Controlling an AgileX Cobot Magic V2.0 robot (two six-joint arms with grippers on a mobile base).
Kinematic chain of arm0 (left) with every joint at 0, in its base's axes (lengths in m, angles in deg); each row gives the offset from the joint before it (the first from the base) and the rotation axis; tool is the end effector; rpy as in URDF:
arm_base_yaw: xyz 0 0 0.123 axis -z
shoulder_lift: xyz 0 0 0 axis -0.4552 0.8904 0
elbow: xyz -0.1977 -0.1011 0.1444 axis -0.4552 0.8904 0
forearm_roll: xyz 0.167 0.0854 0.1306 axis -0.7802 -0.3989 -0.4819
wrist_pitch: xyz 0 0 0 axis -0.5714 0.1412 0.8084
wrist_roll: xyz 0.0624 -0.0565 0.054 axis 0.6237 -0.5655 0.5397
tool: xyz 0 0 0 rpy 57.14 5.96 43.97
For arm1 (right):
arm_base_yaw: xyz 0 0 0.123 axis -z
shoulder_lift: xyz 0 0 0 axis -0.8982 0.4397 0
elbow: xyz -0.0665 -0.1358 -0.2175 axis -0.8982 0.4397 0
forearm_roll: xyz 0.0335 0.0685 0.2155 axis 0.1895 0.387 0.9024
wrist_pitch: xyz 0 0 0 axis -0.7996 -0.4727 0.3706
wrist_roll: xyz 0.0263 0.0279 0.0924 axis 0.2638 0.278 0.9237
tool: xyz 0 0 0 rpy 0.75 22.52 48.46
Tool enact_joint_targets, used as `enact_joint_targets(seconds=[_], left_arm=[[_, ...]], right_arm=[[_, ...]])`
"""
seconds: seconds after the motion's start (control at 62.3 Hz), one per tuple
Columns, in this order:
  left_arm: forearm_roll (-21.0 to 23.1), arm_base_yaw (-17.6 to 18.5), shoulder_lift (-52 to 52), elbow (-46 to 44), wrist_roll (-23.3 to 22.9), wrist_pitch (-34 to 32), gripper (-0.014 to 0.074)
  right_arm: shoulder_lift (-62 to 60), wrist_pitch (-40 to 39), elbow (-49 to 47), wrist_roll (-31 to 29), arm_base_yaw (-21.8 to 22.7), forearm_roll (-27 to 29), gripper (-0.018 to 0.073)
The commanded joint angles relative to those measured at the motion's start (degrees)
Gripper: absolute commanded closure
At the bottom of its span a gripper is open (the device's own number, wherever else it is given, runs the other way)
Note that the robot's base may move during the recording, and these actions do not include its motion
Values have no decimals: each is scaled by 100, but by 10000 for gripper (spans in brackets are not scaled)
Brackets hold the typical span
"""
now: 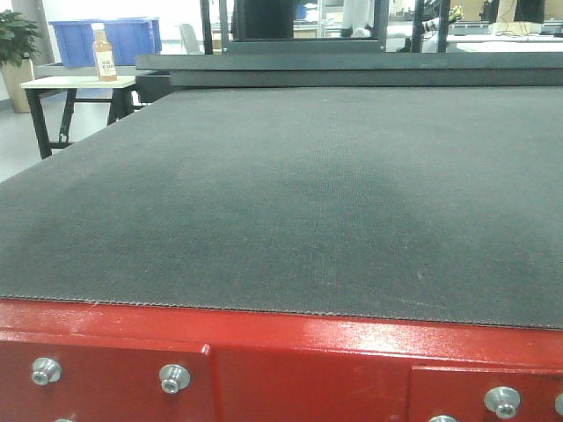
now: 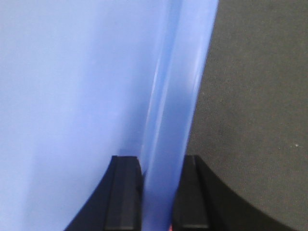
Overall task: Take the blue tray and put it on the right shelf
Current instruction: 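Hold the tray in both grippers while driving away from the table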
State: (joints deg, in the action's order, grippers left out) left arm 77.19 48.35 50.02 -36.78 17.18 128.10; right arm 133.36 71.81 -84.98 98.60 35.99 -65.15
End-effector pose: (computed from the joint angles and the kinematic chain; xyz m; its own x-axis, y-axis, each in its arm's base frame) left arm 0.2168 -0.1017 0.3906 -0.8146 0.1405 -0.5627 0.3154 0.9215 -0.2266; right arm 0.2022 0.0969 0.3944 -0.7640 0.0283 -0.6446 -0.1283 0.9724 0.1949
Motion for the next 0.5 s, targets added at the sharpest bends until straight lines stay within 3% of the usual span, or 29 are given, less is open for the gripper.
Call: enact_joint_targets(seconds=[0.0, 0.482], left_arm=[[-427, 19, -164, -189, 176, 78, 645], [-427, 19, -164, -189, 176, 431, 645]], right_arm=[[-178, -148, -170, -187, 33, -508, 499], [-178, -33, -170, -187, 33, -508, 504]])
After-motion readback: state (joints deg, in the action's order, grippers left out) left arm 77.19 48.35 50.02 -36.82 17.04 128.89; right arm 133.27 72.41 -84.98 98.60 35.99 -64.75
